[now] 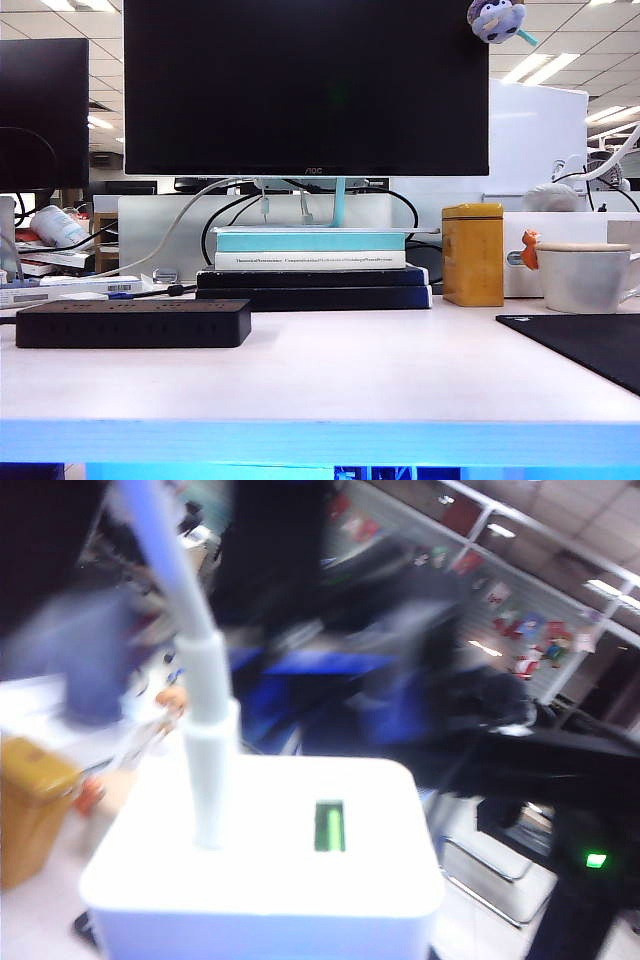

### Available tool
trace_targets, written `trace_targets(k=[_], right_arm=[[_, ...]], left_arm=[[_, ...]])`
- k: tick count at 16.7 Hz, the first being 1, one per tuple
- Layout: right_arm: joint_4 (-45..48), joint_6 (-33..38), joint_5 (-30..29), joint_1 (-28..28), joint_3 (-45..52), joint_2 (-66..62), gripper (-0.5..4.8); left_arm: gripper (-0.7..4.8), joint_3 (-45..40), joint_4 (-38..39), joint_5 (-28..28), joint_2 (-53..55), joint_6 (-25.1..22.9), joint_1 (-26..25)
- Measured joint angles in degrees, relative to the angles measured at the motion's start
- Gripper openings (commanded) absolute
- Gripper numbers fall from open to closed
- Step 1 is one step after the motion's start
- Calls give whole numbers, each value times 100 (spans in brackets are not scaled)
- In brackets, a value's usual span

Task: Plug the white charger into the left socket.

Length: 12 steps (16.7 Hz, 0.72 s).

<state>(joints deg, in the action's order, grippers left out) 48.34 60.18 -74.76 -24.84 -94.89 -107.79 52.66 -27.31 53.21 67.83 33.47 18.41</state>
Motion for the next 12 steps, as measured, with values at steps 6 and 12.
trace_targets(k=[6, 12], right_arm=[[-356, -219, -170, -306, -2, -129, 479], [83, 129, -610, -367, -2, -76, 479]], left_arm=[[75, 0, -417, 214, -4, 389, -22], [75, 0, -205, 186, -2, 358, 2]])
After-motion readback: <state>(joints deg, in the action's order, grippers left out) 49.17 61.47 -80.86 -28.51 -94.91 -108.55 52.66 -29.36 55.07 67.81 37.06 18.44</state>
